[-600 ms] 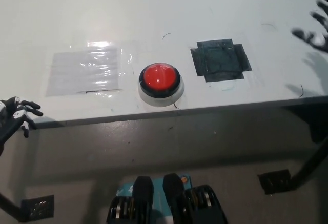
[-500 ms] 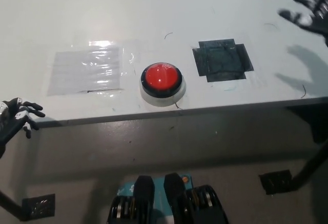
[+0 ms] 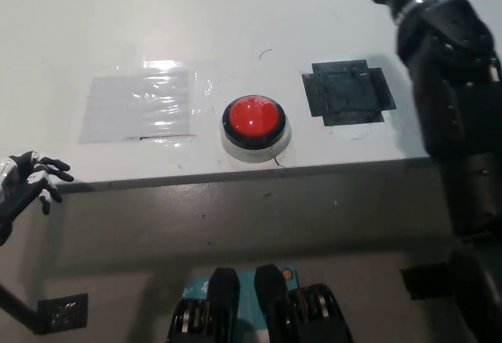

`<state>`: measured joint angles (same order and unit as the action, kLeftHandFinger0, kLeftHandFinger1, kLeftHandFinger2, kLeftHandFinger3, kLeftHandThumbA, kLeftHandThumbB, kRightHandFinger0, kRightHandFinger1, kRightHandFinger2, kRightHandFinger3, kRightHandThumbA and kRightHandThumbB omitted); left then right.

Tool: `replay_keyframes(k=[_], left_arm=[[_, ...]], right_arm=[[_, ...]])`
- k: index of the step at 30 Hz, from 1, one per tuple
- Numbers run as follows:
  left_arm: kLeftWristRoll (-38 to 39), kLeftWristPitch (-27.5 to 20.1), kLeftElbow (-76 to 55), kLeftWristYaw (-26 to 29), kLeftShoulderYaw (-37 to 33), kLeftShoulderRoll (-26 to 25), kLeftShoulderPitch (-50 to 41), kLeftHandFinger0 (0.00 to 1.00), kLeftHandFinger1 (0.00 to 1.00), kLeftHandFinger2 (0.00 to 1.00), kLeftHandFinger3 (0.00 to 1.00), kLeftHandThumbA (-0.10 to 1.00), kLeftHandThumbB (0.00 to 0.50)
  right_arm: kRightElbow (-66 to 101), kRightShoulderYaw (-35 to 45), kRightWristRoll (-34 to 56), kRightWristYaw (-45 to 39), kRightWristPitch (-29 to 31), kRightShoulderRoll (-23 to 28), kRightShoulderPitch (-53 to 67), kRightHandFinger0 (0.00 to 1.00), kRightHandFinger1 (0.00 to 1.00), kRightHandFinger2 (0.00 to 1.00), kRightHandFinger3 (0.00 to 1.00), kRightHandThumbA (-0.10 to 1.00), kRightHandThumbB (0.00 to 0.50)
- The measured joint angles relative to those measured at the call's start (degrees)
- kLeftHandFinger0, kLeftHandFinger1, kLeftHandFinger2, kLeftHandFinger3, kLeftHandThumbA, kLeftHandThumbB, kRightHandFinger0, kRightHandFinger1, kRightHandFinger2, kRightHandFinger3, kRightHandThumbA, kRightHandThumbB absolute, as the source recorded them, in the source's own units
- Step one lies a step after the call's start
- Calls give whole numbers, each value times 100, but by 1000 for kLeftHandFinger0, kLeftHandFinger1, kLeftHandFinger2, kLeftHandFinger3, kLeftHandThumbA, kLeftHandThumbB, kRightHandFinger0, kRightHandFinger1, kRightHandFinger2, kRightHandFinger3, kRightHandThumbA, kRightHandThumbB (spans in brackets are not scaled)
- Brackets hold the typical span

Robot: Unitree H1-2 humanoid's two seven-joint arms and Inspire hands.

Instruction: The robot uses its right hand to make a fist and press the red button kept in the middle of the desk

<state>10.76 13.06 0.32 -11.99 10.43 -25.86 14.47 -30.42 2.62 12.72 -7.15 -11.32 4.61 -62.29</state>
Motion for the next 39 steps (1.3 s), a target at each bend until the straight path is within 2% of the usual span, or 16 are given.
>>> replay_keyframes(k=[3, 8, 13, 15, 19, 24, 32, 34, 36, 39], left_arm=[[1, -1, 1, -16, -6, 0, 12, 186, 280, 428, 580, 529, 0], [-7, -2, -1, -40, -12, 0, 21, 178, 271, 412, 575, 533, 0], [-6, -2, -1, -49, -20, 1, 57, 196, 283, 426, 579, 521, 0], [-8, -4, 1, -53, -25, 1, 77, 189, 282, 430, 589, 519, 0], [-15, -7, 10, -62, -32, 0, 114, 168, 264, 414, 589, 517, 0], [-30, -12, 18, -66, -46, 0, 148, 193, 279, 406, 593, 525, 0], [-47, -10, 21, -93, -53, 0, 205, 184, 277, 433, 592, 509, 0], [-54, -10, 21, -105, -54, 0, 216, 180, 276, 435, 588, 508, 0], [-61, -10, 25, -109, -54, 0, 229, 176, 274, 432, 593, 507, 0], [-68, -10, 45, -111, -55, 0, 280, 156, 256, 408, 591, 513, 0]], right_arm=[[-88, -38, -56, 17, 78, -176, -66, 0, 0, 5, 13, 1000, 500], [-122, -93, -111, 32, 138, -506, -89, 0, 0, 148, 117, 1000, 500], [-291, -203, -128, -10, 251, -788, -33, 0, 0, 170, 148, 1000, 500], [-395, -251, -150, -21, 320, -896, 38, 0, 0, 199, 189, 1000, 496], [-601, -271, -152, -108, 496, -1054, 268, 0, 0, 201, 167, 1000, 471], [-939, -285, -157, -201, 738, -1167, 497, 0, 0, 178, 153, 1000, 500], [-1415, -278, -170, -405, 1109, -1184, 884, 0, 0, 161, 152, 1000, 491], [-1470, -261, -170, -423, 1122, -1162, 953, 0, 0, 185, 181, 1000, 500], [-1501, -249, -173, -427, 1130, -1132, 1007, 0, 0, 188, 183, 1000, 493], [-1574, -230, -186, -426, 1172, -1110, 1049, 0, 0, 188, 199, 1000, 449]])
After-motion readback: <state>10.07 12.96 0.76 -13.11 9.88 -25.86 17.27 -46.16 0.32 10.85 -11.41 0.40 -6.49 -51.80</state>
